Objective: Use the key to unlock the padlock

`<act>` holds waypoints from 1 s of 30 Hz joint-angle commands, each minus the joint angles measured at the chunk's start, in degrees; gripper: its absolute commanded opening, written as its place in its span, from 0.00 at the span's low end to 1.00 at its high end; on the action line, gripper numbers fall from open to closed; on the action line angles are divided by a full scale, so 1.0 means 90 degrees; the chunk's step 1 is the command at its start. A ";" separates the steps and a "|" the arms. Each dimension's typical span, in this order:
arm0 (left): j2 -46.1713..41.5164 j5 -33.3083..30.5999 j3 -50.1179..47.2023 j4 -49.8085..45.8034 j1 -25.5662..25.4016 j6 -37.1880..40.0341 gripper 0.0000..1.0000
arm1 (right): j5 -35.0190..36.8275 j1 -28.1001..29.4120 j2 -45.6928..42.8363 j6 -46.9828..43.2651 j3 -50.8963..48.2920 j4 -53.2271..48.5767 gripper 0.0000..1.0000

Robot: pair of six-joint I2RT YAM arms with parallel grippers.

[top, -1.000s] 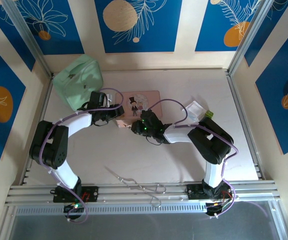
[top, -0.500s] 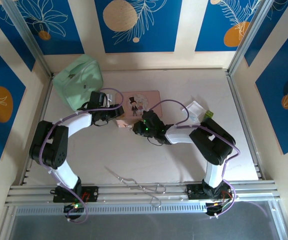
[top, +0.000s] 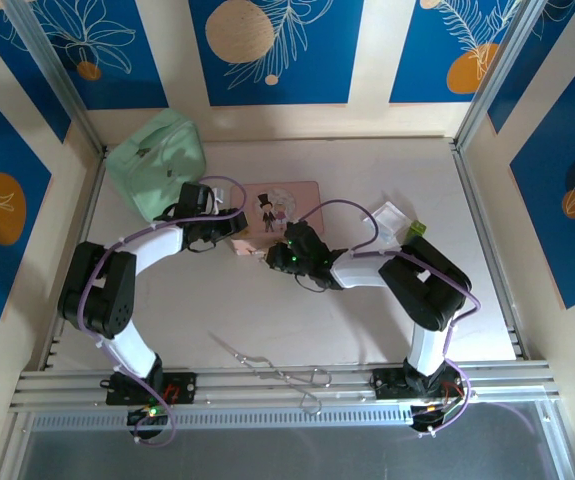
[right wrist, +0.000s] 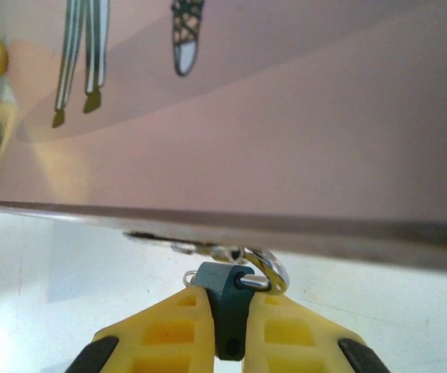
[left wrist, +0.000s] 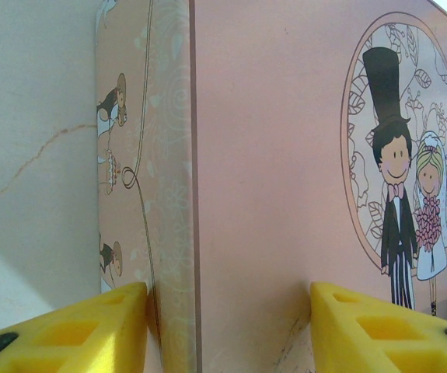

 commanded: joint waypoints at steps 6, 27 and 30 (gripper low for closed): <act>-0.0053 0.0162 -0.0061 -0.0384 -0.0090 0.0124 0.52 | -0.0730 -0.0189 0.0719 0.1261 -0.0404 -0.2315 0.00; -0.0183 0.0181 -0.0168 -0.0348 -0.0091 0.0065 0.52 | -0.0921 -0.0425 0.0706 0.1521 -0.0836 -0.1722 0.00; -0.0175 0.0171 -0.0178 -0.0359 -0.0095 0.0084 0.52 | -0.0742 -0.0368 0.0619 0.1646 -0.0855 -0.1903 0.00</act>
